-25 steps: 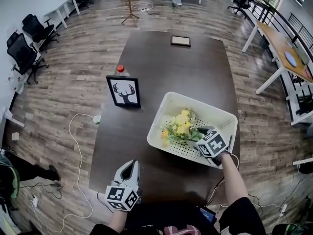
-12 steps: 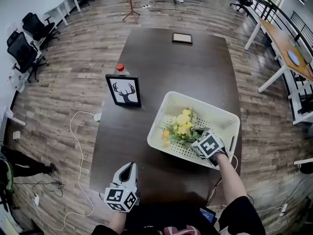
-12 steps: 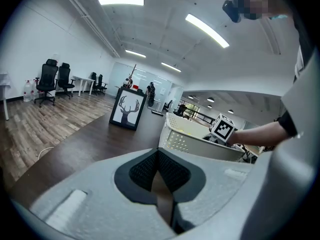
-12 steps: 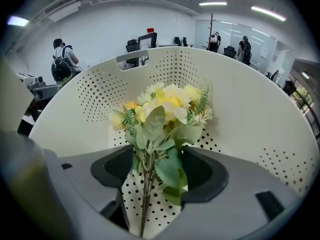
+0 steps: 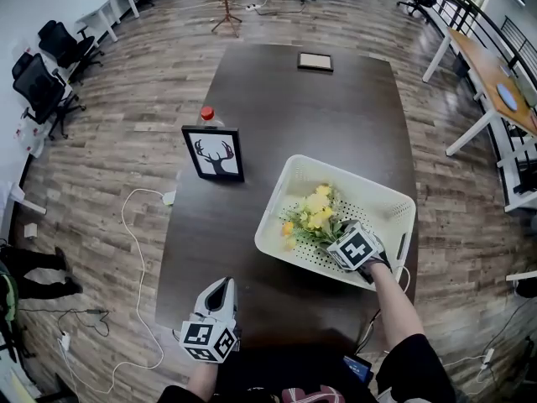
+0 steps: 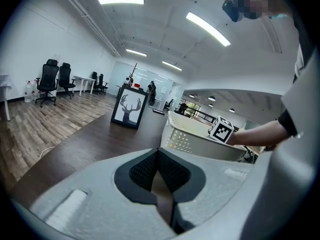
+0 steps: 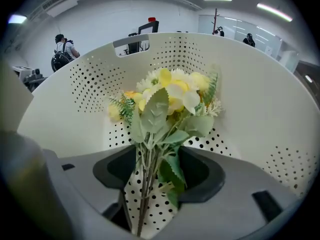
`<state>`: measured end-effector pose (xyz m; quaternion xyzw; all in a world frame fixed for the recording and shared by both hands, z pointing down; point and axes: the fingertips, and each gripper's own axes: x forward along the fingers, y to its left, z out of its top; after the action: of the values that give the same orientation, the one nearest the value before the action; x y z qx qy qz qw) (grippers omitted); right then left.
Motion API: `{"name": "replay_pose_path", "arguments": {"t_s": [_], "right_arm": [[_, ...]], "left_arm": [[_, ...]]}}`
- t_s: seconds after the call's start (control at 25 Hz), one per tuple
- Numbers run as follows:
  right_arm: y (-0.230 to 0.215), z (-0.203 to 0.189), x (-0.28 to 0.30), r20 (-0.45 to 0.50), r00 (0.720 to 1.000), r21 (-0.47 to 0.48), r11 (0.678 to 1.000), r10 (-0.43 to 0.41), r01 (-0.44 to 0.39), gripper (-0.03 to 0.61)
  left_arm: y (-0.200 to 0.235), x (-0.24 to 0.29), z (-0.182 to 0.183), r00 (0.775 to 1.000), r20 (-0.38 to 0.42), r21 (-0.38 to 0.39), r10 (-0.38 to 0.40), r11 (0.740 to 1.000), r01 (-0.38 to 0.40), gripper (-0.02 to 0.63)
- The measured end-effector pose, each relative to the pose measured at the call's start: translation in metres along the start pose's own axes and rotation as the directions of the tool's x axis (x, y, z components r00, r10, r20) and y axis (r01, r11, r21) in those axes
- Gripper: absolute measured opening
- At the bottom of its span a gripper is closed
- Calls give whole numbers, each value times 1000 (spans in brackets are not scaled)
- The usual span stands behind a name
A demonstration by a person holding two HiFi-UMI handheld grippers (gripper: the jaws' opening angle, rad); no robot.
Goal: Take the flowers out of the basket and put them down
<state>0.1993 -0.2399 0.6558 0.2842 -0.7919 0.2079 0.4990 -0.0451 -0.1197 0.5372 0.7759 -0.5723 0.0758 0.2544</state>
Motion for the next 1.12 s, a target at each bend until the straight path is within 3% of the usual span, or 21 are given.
{"name": "replay_pose_path", "arguments": {"t_s": [0.2, 0.56, 0.92, 1.12], "right_arm": [[2, -3, 3, -2, 1000, -10, 1000, -11, 11, 248], [4, -4, 3, -29, 998, -92, 994, -58, 55, 115], [-5, 8, -10, 37, 990, -103, 985, -136, 139, 74], [-1, 16, -28, 71, 992, -113, 987, -105, 113, 67]], "left_arm": [[0, 1, -3, 1000, -8, 0, 0, 1000, 0, 8], [0, 0, -3, 1000, -7, -9, -9, 1000, 9, 8], [10, -6, -5, 1000, 6, -28, 13, 1000, -13, 8], [8, -6, -5, 1000, 6, -24, 5, 1000, -5, 8]]}}
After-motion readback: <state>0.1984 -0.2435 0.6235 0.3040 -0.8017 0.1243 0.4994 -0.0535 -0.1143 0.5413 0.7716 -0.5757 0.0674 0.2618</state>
